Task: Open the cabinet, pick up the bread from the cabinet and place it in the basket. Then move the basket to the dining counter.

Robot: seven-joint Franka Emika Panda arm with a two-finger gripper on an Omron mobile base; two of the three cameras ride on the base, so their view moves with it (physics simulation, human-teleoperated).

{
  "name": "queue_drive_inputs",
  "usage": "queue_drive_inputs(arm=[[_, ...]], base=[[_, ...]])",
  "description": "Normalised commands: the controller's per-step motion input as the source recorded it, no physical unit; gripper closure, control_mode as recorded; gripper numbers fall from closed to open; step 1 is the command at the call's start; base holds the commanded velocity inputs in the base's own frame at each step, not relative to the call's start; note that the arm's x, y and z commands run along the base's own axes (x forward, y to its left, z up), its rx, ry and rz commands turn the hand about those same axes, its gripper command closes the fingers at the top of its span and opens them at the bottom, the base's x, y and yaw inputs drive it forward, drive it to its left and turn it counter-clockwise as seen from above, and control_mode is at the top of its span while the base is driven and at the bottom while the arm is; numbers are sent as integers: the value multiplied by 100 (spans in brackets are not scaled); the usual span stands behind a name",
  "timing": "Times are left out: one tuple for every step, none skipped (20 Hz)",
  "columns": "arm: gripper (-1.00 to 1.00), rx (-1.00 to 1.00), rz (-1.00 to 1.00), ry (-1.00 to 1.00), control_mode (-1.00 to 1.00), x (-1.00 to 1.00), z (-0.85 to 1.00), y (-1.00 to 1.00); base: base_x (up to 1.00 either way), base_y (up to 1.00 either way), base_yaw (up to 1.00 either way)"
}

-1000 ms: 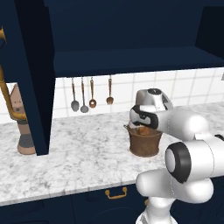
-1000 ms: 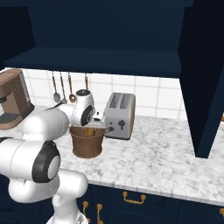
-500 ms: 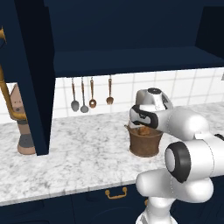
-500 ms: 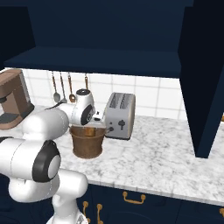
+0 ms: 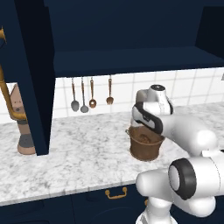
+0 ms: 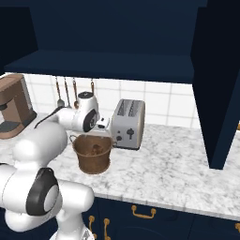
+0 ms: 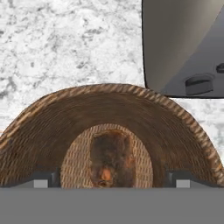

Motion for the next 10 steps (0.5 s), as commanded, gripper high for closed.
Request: queue_drive_inputs(arm=[[-100, 2, -25, 0, -100, -74, 36, -21], [-100, 3, -29, 0, -100, -74, 36, -17], [-100, 4, -33, 1, -100, -76, 32, -17], [-100, 7, -37, 3, -100, -84, 24, -27], [-100, 9, -39, 4, -100, -81, 19, -26], [-100, 11, -41, 7, -100, -81, 10, -26], [-100, 11, -43, 6, -100, -77, 0, -30], [-100, 10, -41, 4, -100, -76, 0, -31], [-100, 8, -37, 0, -100, -70, 0, -36], [-100, 9, -33, 0, -100, -63, 0, -41]], base=[[0, 0, 0], [0, 0, 0], [0, 0, 0], [0, 0, 0], [0, 0, 0], [0, 0, 0], [0, 0, 0], [0, 0, 0], [0, 0, 0], [0, 0, 0]])
